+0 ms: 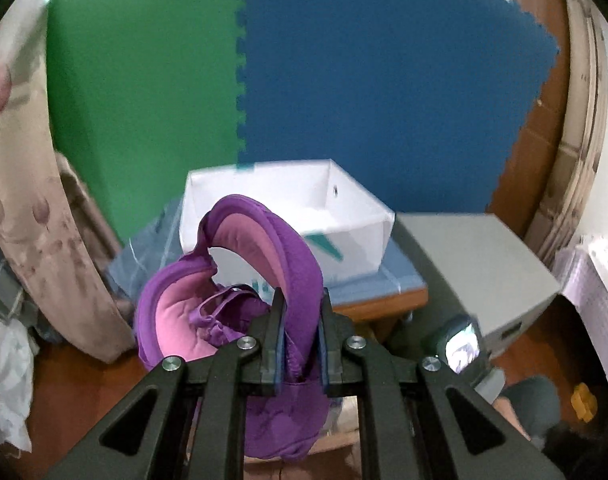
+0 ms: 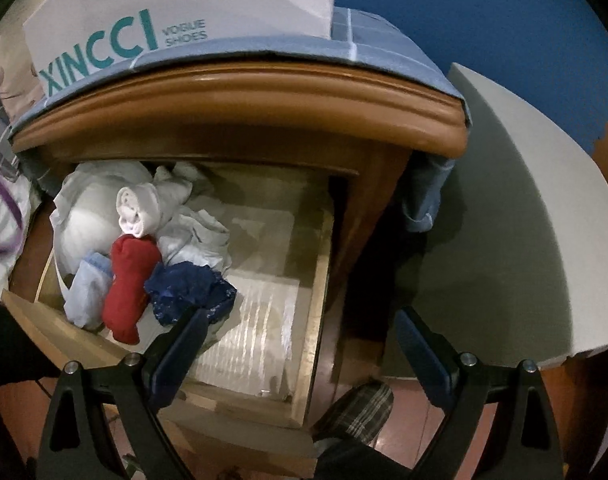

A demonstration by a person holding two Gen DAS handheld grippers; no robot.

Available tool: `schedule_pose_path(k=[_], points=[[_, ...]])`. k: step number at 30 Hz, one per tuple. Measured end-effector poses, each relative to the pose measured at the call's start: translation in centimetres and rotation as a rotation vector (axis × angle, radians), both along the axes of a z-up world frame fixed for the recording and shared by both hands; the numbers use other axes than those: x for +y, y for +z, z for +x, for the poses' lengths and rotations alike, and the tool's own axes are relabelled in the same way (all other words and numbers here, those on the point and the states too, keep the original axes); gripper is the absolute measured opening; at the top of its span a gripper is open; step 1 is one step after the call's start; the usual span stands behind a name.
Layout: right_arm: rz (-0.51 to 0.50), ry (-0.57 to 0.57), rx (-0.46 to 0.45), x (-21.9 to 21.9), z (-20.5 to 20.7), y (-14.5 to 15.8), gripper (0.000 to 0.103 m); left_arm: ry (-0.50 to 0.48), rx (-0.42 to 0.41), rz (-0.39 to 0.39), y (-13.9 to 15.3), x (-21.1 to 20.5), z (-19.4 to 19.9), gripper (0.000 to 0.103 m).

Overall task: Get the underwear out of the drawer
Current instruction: 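Lift the purple underwear with the left tool up over the shoe box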

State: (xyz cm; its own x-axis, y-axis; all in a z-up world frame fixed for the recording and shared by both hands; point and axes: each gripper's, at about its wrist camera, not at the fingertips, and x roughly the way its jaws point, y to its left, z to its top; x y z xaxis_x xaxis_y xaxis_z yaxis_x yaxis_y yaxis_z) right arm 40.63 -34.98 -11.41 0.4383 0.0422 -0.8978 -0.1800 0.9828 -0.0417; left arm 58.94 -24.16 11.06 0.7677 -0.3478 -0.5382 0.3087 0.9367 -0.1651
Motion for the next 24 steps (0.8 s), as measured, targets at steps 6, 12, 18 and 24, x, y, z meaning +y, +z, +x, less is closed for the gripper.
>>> schedule_pose_path(k=[6,12,18,24], points=[[0.001,0.024,-0.006,0.4,-0.3,0.2,0.097,0.036,-0.084,0.016,-4.2,6.2,-1.8,0.011],[0.017,0.028,0.005,0.5,-0.2,0.0,0.097,0.095,-0.165,0.022,-3.9,8.4,-3.7,0.011],[0.036,0.025,-0.001,0.6,-0.3,0.3,0.097,0.121,-0.273,0.012,1.8,7.5,-3.5,0.011],[0.037,0.035,0.005,0.6,-0.5,0.3,0.097,0.178,-0.307,0.002,6.5,5.8,-2.0,0.011]])
